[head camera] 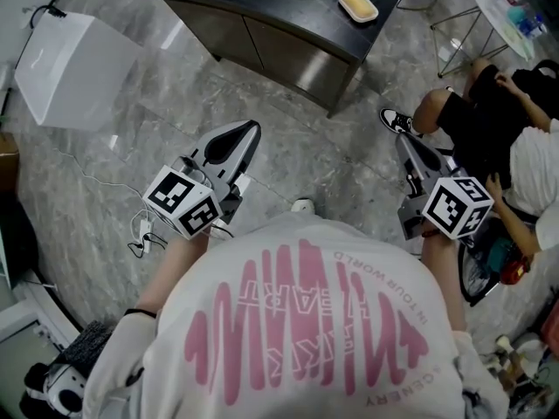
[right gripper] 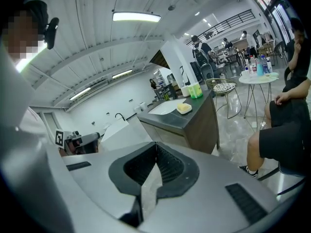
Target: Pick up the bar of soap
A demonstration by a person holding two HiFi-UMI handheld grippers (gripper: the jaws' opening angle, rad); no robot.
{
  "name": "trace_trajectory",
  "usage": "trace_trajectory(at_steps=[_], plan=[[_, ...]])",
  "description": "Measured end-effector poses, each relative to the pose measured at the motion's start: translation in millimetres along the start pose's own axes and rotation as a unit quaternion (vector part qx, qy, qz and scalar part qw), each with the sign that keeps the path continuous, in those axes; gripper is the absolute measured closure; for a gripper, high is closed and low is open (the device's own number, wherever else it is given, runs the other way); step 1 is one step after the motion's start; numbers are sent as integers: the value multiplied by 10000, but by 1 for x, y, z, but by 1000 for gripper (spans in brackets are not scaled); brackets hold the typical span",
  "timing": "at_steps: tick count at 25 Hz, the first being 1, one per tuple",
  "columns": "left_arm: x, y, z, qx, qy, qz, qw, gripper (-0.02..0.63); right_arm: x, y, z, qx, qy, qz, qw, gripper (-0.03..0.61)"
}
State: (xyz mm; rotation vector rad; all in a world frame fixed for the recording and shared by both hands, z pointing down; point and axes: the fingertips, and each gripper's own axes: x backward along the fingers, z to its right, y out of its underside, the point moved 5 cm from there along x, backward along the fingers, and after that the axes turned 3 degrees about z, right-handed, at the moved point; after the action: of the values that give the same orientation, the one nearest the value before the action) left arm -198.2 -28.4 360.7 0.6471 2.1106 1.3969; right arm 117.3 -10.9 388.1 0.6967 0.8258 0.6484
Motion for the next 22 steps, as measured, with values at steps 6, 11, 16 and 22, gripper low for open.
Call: trace_trajectory(at_steps=[6,11,16,22], plan=[[-2,-2,-17,-75,-116,-70,9999,604,-11,-7,0,42,41,52,10000,566],[-8,-6,-11,-57,-23,-26,10000,604,-11,-6,11,-82,152,119,9998,566],[-13,3,6,7,207,-172,9996,604,-2,3,17,-252,215,136,9994,566],[-20,2,3,102,44,-21,9999,604,-17,-1,31,-431,44,73,9990,566]])
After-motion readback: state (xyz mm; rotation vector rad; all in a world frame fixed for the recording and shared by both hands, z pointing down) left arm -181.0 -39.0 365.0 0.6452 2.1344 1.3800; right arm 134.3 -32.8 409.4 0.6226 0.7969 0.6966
